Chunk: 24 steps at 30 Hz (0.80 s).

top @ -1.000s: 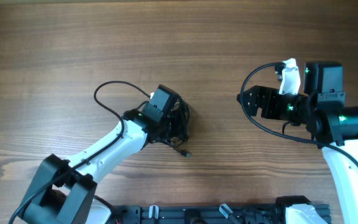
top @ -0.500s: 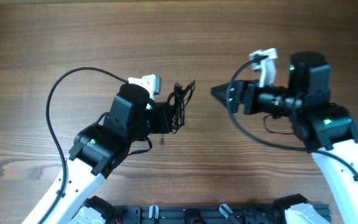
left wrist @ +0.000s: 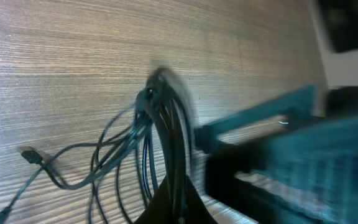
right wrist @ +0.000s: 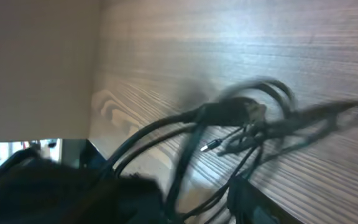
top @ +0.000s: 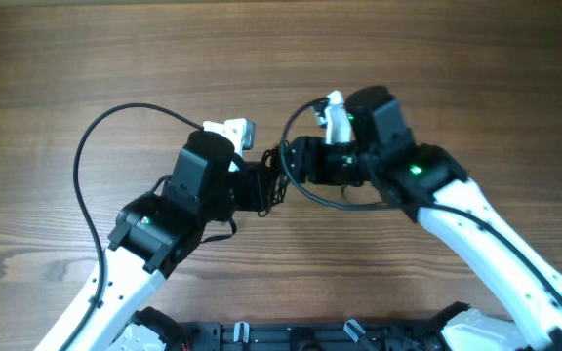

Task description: Untangle cables

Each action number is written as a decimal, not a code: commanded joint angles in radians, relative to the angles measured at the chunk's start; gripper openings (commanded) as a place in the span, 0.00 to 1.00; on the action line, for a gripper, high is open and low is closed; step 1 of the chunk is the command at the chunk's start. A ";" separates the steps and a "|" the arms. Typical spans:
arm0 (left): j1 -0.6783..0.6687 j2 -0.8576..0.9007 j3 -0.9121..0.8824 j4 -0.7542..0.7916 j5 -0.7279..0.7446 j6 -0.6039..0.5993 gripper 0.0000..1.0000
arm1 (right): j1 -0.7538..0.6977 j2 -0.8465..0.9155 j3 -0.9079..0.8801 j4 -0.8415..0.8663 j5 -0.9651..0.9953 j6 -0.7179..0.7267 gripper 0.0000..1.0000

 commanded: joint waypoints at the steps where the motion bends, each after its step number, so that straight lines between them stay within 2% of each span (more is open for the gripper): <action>1: 0.008 -0.001 0.007 0.006 -0.003 -0.003 0.04 | 0.041 0.077 0.017 0.056 -0.002 0.059 0.54; 4: 0.008 -0.001 0.007 0.007 -0.007 -0.003 0.04 | 0.076 0.118 0.017 0.069 0.039 0.116 0.39; 9: 0.034 -0.001 0.007 0.008 -0.011 -0.003 0.04 | 0.082 0.143 0.017 0.055 0.109 0.161 0.37; 13: 0.101 -0.028 0.019 0.050 -0.005 -0.003 0.04 | 0.048 0.143 0.017 0.024 0.133 0.141 0.45; 18: 0.172 -0.141 0.088 0.088 0.120 -0.003 0.04 | 0.000 0.143 0.017 0.004 0.040 -0.042 0.66; 24: 0.194 -0.295 0.097 0.120 0.163 -0.079 0.04 | -0.026 0.143 0.017 0.008 0.011 -0.230 0.77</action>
